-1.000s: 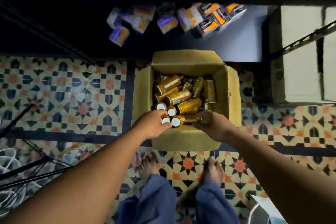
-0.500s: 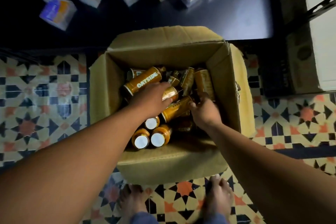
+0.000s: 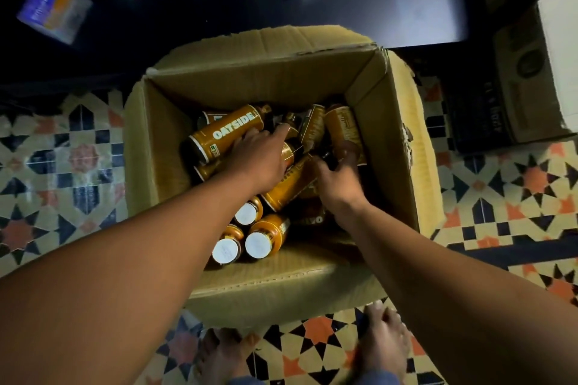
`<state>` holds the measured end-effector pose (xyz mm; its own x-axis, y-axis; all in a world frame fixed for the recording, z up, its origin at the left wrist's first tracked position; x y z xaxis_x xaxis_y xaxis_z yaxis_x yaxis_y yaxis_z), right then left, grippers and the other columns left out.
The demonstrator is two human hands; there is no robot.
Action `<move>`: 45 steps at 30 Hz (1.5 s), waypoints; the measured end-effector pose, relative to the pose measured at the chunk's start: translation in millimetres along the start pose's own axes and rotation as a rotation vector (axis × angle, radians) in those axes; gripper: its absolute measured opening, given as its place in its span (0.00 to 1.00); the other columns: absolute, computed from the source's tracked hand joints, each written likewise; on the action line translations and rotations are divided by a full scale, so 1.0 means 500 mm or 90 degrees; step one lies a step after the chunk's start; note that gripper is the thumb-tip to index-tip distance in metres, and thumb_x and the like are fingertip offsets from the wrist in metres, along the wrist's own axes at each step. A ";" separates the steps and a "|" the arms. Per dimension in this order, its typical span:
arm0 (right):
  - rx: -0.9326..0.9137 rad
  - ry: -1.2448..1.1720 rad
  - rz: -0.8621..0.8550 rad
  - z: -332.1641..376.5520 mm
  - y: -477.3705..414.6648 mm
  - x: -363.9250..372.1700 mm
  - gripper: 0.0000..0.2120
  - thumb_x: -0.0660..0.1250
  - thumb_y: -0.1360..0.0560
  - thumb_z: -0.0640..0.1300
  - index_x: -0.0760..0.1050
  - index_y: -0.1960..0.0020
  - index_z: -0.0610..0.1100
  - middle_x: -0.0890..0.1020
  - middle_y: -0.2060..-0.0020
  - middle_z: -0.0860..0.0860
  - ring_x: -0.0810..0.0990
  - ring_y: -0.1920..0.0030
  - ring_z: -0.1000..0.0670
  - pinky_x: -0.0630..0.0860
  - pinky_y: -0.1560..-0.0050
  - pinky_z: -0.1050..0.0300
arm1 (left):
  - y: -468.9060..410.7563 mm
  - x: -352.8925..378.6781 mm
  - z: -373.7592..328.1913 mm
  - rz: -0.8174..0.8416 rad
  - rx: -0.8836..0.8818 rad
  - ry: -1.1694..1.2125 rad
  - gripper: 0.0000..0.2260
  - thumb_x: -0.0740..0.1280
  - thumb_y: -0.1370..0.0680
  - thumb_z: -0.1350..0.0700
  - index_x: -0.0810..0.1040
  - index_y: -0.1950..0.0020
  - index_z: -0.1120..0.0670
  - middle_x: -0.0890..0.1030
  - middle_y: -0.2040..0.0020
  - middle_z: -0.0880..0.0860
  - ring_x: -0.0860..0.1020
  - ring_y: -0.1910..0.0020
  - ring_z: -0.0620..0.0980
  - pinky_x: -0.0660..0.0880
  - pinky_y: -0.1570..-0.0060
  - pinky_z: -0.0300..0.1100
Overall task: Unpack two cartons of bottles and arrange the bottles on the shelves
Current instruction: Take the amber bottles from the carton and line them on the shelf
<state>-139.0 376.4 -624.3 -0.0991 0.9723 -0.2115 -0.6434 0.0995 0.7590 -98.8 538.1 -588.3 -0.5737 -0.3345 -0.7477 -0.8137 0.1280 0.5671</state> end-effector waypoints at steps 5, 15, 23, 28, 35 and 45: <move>-0.012 -0.062 0.035 0.005 -0.001 0.021 0.35 0.65 0.17 0.50 0.48 0.20 0.63 0.67 0.24 0.48 0.75 0.30 0.42 0.78 0.36 0.37 | 0.001 -0.004 0.000 0.041 -0.007 0.059 0.38 0.70 0.21 0.56 0.49 0.18 0.46 0.62 0.21 0.57 0.64 0.24 0.59 0.70 0.31 0.53; -0.197 0.021 0.056 0.068 0.027 0.009 0.26 0.70 0.21 0.51 0.70 0.25 0.54 0.70 0.25 0.52 0.67 0.27 0.52 0.78 0.38 0.51 | 0.021 -0.055 0.015 0.005 0.011 0.145 0.43 0.72 0.25 0.57 0.50 0.18 0.45 0.64 0.24 0.50 0.57 0.24 0.54 0.64 0.28 0.52; -0.198 0.024 0.066 0.064 0.026 0.008 0.24 0.72 0.22 0.52 0.72 0.27 0.55 0.72 0.27 0.53 0.69 0.26 0.49 0.77 0.34 0.43 | 0.047 -0.026 0.022 0.010 0.032 0.107 0.20 0.67 0.20 0.55 0.70 0.28 0.44 0.64 0.25 0.49 0.60 0.25 0.55 0.64 0.29 0.54; -0.134 -0.055 0.086 0.044 0.017 0.004 0.24 0.71 0.21 0.50 0.71 0.27 0.56 0.71 0.26 0.48 0.77 0.33 0.45 0.84 0.56 0.55 | 0.029 0.002 0.037 0.027 -0.004 0.134 0.36 0.71 0.21 0.54 0.52 0.21 0.41 0.68 0.25 0.55 0.69 0.28 0.59 0.72 0.34 0.55; -0.195 -0.013 0.060 0.061 0.033 -0.021 0.25 0.71 0.21 0.48 0.71 0.26 0.54 0.70 0.25 0.52 0.70 0.29 0.53 0.77 0.43 0.58 | 0.046 -0.020 0.045 0.010 0.006 0.178 0.43 0.72 0.23 0.57 0.47 0.18 0.44 0.59 0.21 0.51 0.56 0.21 0.54 0.66 0.28 0.55; -0.259 0.045 0.081 0.088 0.063 0.008 0.23 0.72 0.21 0.48 0.72 0.28 0.53 0.74 0.32 0.58 0.71 0.33 0.57 0.76 0.41 0.58 | 0.078 -0.058 0.048 -0.005 0.027 0.243 0.36 0.74 0.27 0.57 0.62 0.26 0.37 0.67 0.28 0.51 0.75 0.40 0.53 0.75 0.47 0.45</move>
<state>-126.5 392.9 -574.1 -0.2390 0.9534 -0.1843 -0.8681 -0.1248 0.4805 -115.8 575.2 -552.7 -0.4982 -0.6578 -0.5649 -0.8252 0.1596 0.5418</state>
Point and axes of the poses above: each hand's wrist, its own y-axis away from the middle knuckle, its own x-axis out of the palm, z = x × y, the point moved 9 cm from there along -y, towards the middle knuckle
